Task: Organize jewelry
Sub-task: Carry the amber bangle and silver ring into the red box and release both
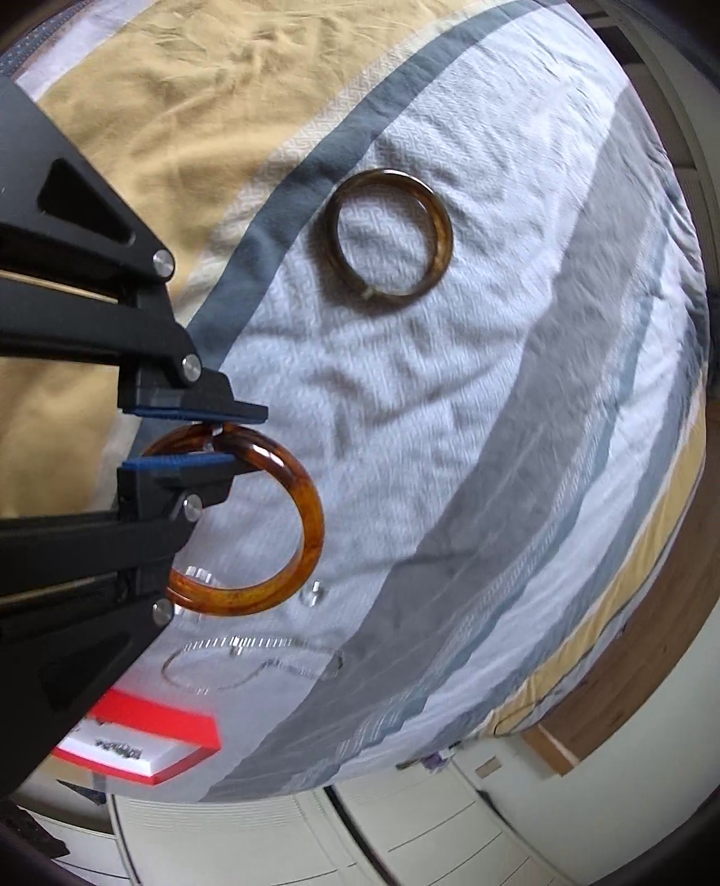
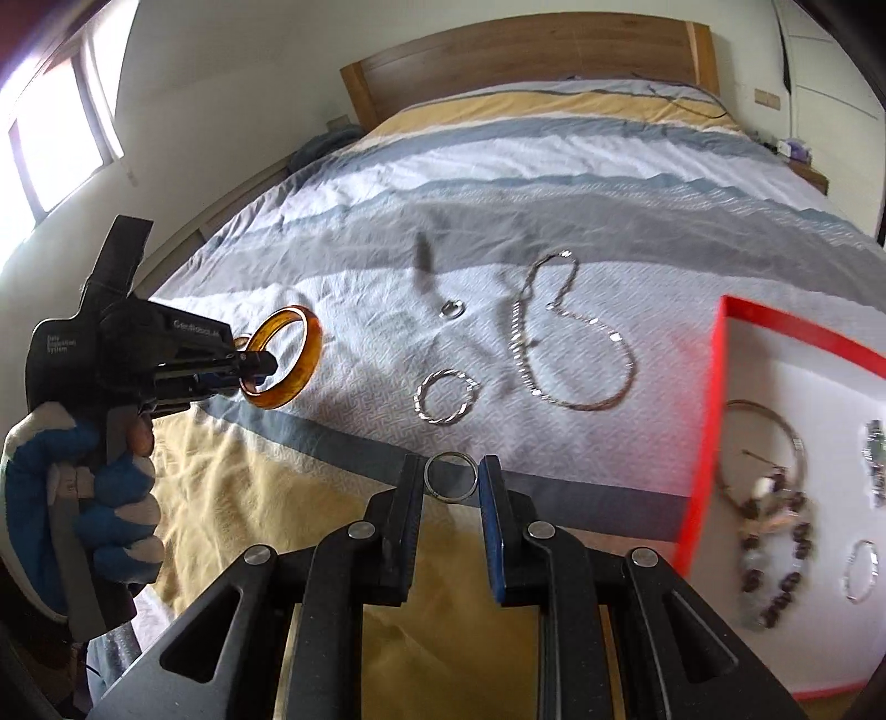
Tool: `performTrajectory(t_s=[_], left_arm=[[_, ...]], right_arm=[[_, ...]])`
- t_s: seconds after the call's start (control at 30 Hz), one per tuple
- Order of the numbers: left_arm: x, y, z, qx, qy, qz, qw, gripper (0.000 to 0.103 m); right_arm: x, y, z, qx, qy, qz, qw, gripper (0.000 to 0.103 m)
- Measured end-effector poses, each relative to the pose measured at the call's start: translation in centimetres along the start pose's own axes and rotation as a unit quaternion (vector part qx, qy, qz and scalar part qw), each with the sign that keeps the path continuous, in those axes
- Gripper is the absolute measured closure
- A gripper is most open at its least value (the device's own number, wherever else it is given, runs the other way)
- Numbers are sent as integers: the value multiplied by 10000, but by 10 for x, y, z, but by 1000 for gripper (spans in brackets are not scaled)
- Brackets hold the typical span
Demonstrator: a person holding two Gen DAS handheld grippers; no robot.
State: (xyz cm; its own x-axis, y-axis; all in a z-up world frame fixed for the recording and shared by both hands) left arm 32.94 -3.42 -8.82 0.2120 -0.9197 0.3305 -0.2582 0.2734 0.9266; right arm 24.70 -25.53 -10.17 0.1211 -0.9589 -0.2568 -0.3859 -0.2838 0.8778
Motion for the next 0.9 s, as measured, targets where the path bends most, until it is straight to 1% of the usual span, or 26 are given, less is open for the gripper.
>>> performTrajectory(t_s=[0.1,0.2,0.3,0.43,0.5,0.57,0.67,0.77,0.83,0.9], left_arm=[[29,12,15,9,-358,184,9992,94],[70,13,30,-68,-820,379,9959,94],[113,8,50,-203,-1328,547,9894,94],[170,-11,81,-479,-1978,627,9771,94],[197,-24,96,-611,-2291,579,9697,94],[221,-39,112,-705,-2634,420,9612,94],[242,-56,134,-912,-3021,273,9485,94],[246,-69,149,-1052,-3284,65,9387,94],[245,-79,159,-1203,-3450,-59,9308,94],[243,-89,166,-1322,-3635,-262,9218,94]], right_arm=[[11,23,8,123,-102,205,9997,83],[32,45,20,240,-292,419,9984,83],[64,65,35,290,-587,643,9958,83],[111,83,52,279,-990,922,9904,83],[133,89,58,235,-1104,1064,9879,83],[156,89,56,152,-1123,1170,9866,83],[184,83,49,9,-1055,1247,9866,83],[202,72,40,-140,-912,1276,9875,83],[209,64,38,-285,-818,1165,9894,83],[211,53,37,-458,-654,1072,9910,83]])
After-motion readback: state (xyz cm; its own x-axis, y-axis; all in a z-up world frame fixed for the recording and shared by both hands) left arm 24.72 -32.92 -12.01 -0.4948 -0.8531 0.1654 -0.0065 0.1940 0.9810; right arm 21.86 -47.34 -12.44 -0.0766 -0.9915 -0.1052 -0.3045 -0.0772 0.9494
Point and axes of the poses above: each gripper's, at about its wrist camera, not at the fingertips, and y roughly against the way its jaws point, x to its right, z to its underside, the point moved 2 cm from there along -y, roughly the way its jaws point, and after that the axes turned 15 degrees about -x, right-handed, at the moved point
